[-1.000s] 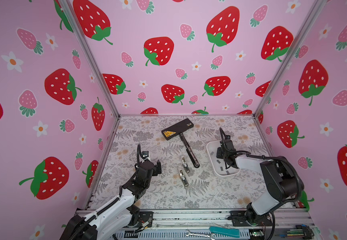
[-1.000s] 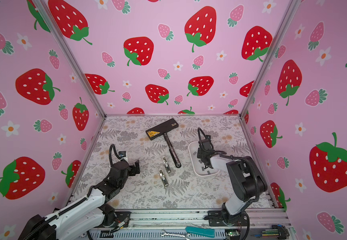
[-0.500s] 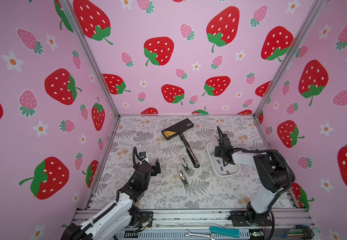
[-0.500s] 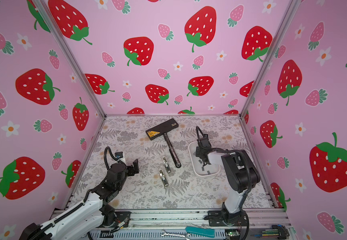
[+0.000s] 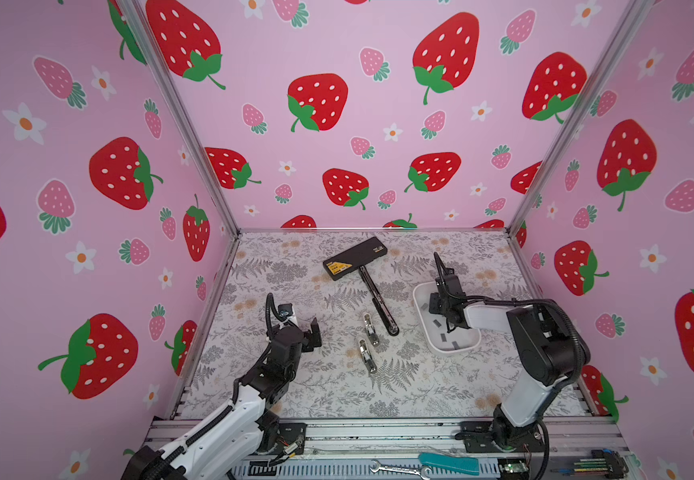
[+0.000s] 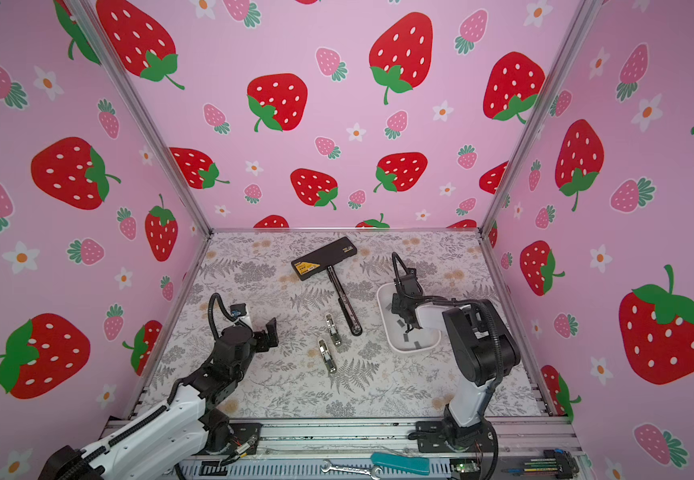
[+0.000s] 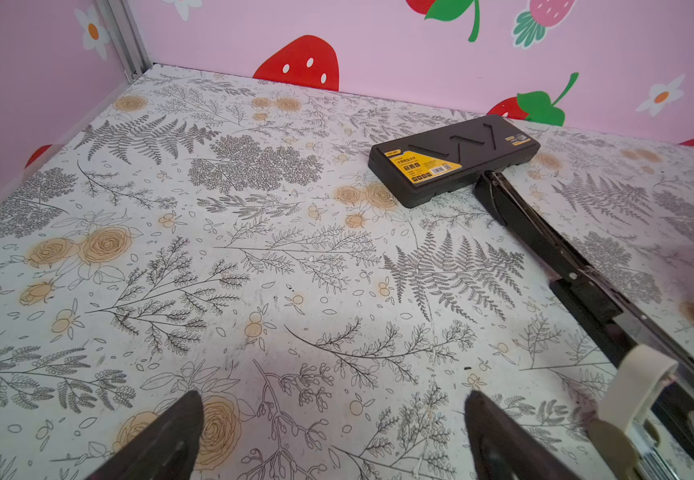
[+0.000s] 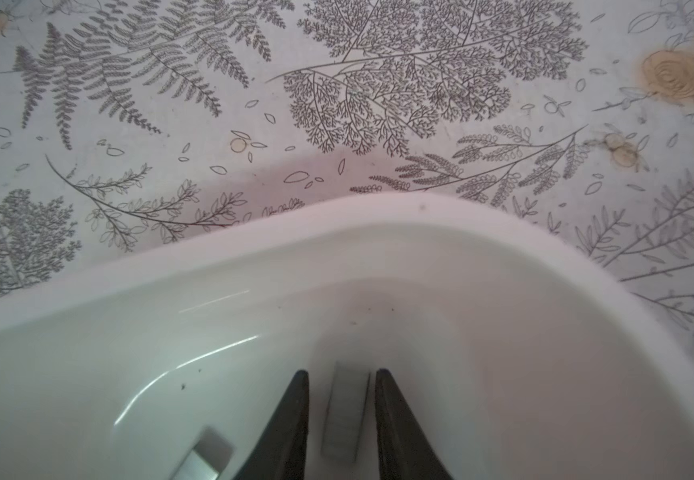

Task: Load the staples into the stapler
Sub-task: 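Grasp a gray staple strip in the tray with the right gripper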

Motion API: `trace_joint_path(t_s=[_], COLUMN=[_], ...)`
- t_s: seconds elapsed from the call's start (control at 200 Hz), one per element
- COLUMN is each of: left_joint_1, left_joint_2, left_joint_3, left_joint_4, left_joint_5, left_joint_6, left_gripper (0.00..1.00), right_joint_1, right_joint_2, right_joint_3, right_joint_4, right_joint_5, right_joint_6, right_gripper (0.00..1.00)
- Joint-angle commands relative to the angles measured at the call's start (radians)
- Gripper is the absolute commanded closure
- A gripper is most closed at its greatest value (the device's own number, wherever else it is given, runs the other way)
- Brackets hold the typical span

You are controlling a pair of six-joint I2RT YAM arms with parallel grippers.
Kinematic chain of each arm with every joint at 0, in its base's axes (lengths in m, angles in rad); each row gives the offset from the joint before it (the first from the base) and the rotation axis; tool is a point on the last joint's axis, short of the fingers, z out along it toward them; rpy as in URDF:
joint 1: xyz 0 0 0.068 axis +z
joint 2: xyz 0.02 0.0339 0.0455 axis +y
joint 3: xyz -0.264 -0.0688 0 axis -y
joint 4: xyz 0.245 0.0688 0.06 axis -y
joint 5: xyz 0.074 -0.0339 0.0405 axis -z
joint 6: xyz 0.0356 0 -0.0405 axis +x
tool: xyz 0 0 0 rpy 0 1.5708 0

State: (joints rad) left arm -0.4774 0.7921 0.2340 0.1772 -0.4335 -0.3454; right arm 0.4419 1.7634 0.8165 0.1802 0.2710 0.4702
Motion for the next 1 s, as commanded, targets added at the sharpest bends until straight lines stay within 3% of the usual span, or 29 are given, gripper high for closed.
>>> trace_joint_path(t_s=[0.0, 0.285, 0.635, 0.996], left_joint_1=[0.005, 0.005, 0.006, 0.005], left_joint_2=[-0.015, -0.027, -0.03, -0.033], left_joint_3=[-0.01, -0.015, -0.018, -0.018], left_joint_4=[0.012, 0.011, 0.013, 0.013], left_joint_5=[-0.005, 0.001, 0.007, 0.01], left_joint_6=[-0.018, -0.02, -0.018, -0.019], left_gripper=[0.01, 0.01, 0.01, 0.01], right_joint_1=[-0.006, -0.006, -0.006, -0.006], right_joint_2=[0.004, 0.013, 0.033, 0.033], right_joint_3=[0.01, 0.012, 0.031, 0.032], right_joint_4=[-0.014, -0.011, -0.022, -0.021], right_joint_5=[0.017, 0.0, -0.003, -0.003], right_joint_6=[0.006, 0.004, 0.001, 0.002], right_gripper=[0.72, 0.78, 0.74, 0.86])
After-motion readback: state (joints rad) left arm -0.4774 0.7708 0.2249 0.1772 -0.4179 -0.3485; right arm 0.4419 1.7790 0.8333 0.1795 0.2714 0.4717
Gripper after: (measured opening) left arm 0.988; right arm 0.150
